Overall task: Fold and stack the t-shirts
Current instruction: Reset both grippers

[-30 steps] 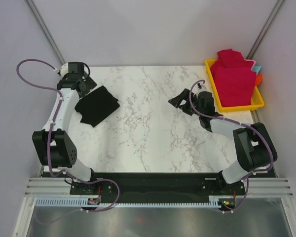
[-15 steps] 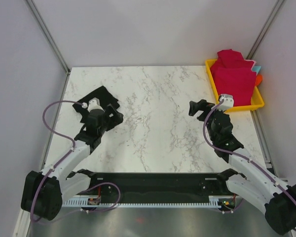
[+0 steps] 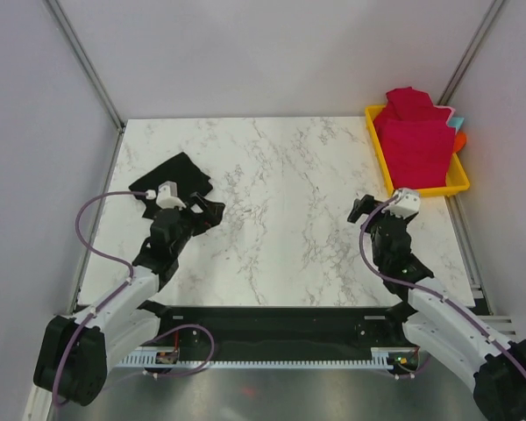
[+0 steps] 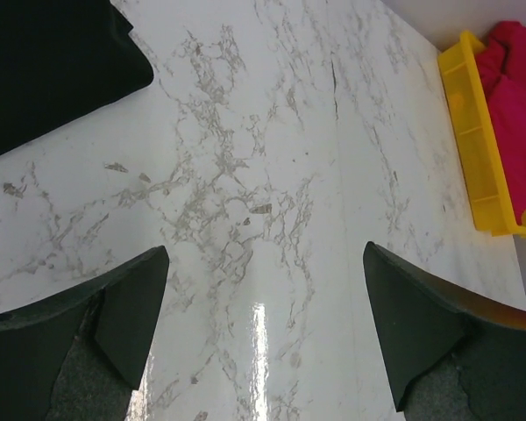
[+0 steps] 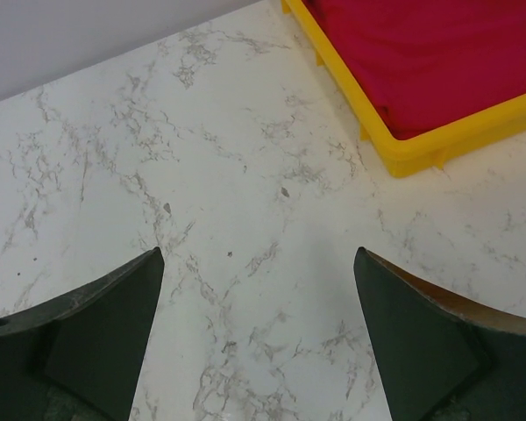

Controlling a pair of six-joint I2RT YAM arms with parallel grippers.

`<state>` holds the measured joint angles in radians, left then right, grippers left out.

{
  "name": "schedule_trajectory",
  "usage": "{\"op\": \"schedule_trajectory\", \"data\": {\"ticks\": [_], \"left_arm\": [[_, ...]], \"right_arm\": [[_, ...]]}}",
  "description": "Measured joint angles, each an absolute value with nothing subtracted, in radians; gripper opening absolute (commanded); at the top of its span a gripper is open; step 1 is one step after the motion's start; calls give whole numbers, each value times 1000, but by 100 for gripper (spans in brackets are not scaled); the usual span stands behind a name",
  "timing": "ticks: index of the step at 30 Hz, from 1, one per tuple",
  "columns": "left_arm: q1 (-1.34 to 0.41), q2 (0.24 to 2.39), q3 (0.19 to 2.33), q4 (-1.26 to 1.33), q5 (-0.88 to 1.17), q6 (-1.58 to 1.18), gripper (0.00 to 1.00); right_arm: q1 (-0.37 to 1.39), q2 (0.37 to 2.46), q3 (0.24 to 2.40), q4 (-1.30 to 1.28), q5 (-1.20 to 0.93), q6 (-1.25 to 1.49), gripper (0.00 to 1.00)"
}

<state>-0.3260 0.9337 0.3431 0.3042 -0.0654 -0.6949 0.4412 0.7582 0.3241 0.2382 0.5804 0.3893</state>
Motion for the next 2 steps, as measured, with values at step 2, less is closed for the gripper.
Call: {"op": "schedule_trajectory", "data": {"ticks": [2], "left_arm": [[-326, 934, 343, 310, -51, -695, 100]], "right_arm": [[441, 778, 332, 239, 582, 392, 98]]}}
